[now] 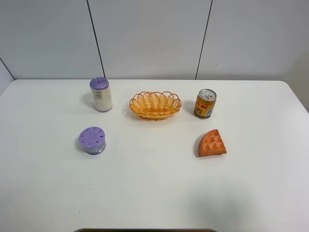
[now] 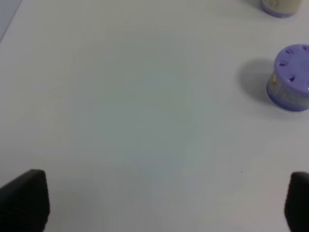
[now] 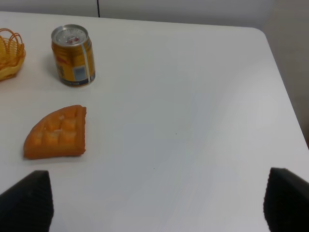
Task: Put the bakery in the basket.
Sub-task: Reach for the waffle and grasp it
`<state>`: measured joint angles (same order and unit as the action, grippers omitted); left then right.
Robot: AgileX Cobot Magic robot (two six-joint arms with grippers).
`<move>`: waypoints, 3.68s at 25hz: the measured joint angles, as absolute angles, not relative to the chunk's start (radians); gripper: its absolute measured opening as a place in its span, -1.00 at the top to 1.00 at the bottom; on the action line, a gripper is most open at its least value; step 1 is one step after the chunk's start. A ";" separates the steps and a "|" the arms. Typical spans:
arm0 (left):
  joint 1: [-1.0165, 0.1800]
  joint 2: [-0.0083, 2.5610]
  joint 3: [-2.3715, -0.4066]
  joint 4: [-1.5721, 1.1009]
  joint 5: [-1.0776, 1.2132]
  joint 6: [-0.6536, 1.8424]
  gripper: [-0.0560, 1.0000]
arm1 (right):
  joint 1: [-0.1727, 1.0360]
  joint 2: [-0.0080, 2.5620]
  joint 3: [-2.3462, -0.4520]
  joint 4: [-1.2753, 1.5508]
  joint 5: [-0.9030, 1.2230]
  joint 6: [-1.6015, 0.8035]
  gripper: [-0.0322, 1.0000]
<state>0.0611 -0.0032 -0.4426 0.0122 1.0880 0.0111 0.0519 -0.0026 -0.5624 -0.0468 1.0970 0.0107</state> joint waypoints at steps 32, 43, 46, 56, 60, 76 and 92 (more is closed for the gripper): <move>0.061 -0.003 -0.443 0.012 1.088 0.011 -0.99 | 0.052 -0.003 -0.562 -0.039 1.096 0.011 -0.73; 0.061 -0.003 -0.443 0.012 1.088 0.011 -0.99 | 0.052 0.346 -0.722 0.070 1.096 0.011 -0.73; 0.061 -0.003 -0.443 0.012 1.088 0.011 -0.99 | 0.052 0.505 -0.795 0.111 1.105 0.011 -0.73; 0.061 -0.003 -0.443 0.012 1.088 0.011 -0.99 | 0.052 0.990 -0.911 0.154 1.106 0.011 -0.73; 0.061 -0.003 -0.443 0.012 1.088 0.011 -0.99 | 0.052 1.118 -0.914 0.176 1.087 0.011 -0.73; 0.061 -0.003 -0.443 0.012 1.088 0.011 -0.99 | 0.066 1.435 -0.920 0.253 0.947 -0.047 -0.97; 0.061 -0.003 -0.443 0.012 1.088 0.011 -0.99 | 0.174 1.680 -0.920 0.278 0.760 -0.023 -0.98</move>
<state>0.0611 -0.0032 -0.4426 0.0122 1.0880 0.0111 0.1737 1.6798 -0.9203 0.2776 0.7596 -0.0233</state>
